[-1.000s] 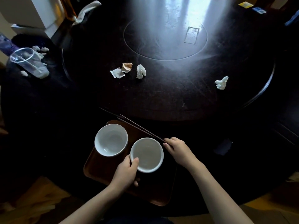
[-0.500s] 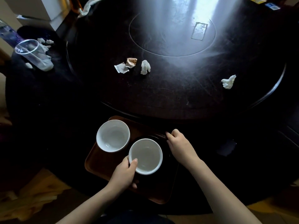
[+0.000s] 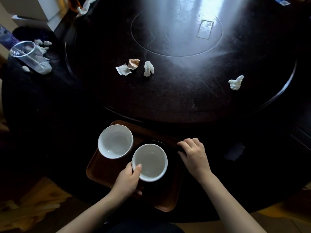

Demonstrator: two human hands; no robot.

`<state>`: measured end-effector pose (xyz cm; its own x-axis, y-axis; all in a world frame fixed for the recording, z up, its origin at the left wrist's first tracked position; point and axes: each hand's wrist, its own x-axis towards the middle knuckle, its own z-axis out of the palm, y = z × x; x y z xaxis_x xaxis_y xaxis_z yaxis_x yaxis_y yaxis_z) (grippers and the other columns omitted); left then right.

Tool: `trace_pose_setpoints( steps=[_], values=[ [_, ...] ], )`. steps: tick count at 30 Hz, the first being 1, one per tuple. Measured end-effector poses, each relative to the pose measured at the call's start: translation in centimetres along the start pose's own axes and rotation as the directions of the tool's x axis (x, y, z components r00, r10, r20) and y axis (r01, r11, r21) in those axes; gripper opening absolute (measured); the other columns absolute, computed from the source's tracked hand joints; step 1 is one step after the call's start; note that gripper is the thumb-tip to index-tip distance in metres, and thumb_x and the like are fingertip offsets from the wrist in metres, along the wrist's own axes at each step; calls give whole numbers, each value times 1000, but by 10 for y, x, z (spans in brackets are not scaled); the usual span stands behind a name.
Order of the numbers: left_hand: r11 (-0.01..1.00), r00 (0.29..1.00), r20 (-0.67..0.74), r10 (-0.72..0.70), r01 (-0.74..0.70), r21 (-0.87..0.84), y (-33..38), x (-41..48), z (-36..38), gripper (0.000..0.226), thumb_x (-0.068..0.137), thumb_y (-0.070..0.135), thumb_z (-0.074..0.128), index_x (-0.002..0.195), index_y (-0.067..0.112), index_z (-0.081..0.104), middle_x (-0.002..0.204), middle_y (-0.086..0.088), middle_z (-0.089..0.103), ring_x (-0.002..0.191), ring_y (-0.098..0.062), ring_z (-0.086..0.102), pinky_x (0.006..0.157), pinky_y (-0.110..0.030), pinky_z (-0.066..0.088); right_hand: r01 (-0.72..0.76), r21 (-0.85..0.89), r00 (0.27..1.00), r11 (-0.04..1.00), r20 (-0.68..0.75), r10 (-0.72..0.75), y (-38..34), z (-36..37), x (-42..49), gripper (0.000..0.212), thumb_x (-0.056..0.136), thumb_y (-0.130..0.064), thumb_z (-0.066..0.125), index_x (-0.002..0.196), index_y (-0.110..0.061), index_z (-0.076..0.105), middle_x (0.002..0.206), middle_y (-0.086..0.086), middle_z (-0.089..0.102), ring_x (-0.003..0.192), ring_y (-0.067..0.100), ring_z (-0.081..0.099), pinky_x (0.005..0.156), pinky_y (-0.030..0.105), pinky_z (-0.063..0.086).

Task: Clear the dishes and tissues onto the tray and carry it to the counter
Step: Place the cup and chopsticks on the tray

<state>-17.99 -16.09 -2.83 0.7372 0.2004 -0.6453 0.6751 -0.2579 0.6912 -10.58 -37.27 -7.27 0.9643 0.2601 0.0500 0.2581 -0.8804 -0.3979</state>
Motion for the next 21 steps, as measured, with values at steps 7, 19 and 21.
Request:
trace_pose_setpoints(
  steps=[7,19,21],
  values=[
    [999,999,11,-33,33,-15,0,2,1,21,95,28,43,102,13,56,96,-13,64,62,-18,61,40,-28,50,-99,69,995,993,-19,101,-7,13,9,32,59,-1,78,89,-7,68,81,9,62,77,30,56,72,38,53],
    [1000,1000,18,-14,14,-4,4,3,0,24,95,28,42,107,11,54,96,-9,63,64,-18,64,42,-28,52,-149,208,989,967,50,141,-16,0,6,17,84,-28,63,95,-15,66,91,5,65,85,23,61,72,35,51],
    [1000,1000,11,-14,14,-3,4,3,0,22,95,28,42,106,12,54,96,-8,63,67,-19,64,43,-30,54,-182,130,958,975,245,146,-22,4,10,23,87,-37,56,98,-18,64,98,4,67,93,24,62,75,36,49]
  ],
)
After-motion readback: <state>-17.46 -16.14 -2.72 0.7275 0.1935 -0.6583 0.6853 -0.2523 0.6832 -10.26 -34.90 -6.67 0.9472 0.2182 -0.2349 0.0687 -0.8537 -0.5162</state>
